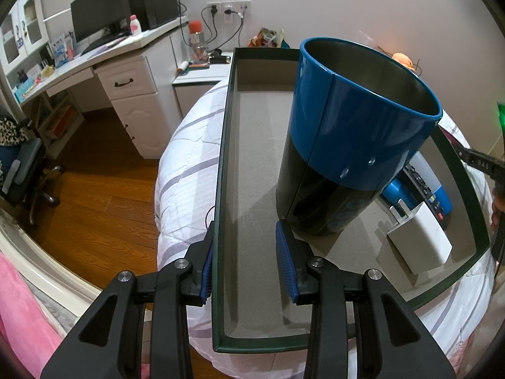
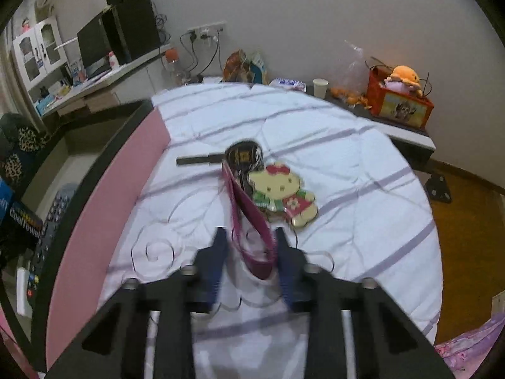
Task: Organize rigid objects
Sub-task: 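Move the right tool to the keys and grasp the pink strap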
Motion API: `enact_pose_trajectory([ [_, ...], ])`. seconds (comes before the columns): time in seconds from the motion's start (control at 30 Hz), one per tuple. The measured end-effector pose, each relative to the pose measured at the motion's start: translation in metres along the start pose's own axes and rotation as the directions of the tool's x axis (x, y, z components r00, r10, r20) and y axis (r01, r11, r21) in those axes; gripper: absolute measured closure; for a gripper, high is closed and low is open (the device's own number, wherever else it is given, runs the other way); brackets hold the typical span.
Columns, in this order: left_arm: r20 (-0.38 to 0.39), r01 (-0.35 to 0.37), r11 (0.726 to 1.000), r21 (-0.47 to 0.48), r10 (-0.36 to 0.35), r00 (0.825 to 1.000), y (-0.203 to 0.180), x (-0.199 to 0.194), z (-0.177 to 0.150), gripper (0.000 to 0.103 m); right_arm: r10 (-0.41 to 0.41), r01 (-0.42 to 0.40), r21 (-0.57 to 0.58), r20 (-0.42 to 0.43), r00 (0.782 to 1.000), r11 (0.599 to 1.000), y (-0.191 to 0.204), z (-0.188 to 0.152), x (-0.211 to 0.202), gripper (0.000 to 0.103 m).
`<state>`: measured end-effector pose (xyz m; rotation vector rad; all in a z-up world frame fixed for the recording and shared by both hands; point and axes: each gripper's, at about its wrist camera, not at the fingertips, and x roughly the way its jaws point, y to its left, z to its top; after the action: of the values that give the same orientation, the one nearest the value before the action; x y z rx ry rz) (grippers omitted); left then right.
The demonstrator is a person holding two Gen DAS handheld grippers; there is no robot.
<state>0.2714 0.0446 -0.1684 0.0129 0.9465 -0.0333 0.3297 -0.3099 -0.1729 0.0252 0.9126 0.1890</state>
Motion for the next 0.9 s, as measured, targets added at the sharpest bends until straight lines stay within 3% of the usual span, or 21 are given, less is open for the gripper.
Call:
enact_pose_trajectory([
  [0.17, -0.001, -0.002, 1.0, -0.001, 0.002, 1.0, -0.001, 0.001, 0.0, 0.067, 0.063, -0.063, 0.006, 0.004, 0.998, 0.998, 0.002, -0.017, -0.017, 0.091],
  [0.57, -0.002, 0.001, 1.0, 0.002, -0.001, 1.0, 0.0, 0.0, -0.002, 0.066, 0.17, -0.172, -0.025, -0.063, 0.983, 0.985, 0.027, -0.076, -0.059, 0.088],
  [0.67, -0.002, 0.004, 1.0, 0.002, -0.004, 1.0, -0.001, 0.002, -0.001, 0.066, 0.136, -0.138, -0.025, -0.053, 0.989, 0.99, 0.029, -0.076, -0.065, 0.082],
  [0.73, -0.002, 0.003, 1.0, 0.003, -0.003, 1.0, 0.0, 0.003, 0.001, 0.066, 0.088, -0.089, -0.014, -0.032, 0.996, 0.996, 0.027, -0.074, -0.066, 0.066],
  [0.9, -0.003, 0.004, 1.0, 0.002, -0.004, 1.0, 0.0, 0.003, 0.0, 0.066, 0.02, -0.021, 0.038, 0.029, 0.999, 0.999, 0.019, -0.063, -0.069, 0.04],
])
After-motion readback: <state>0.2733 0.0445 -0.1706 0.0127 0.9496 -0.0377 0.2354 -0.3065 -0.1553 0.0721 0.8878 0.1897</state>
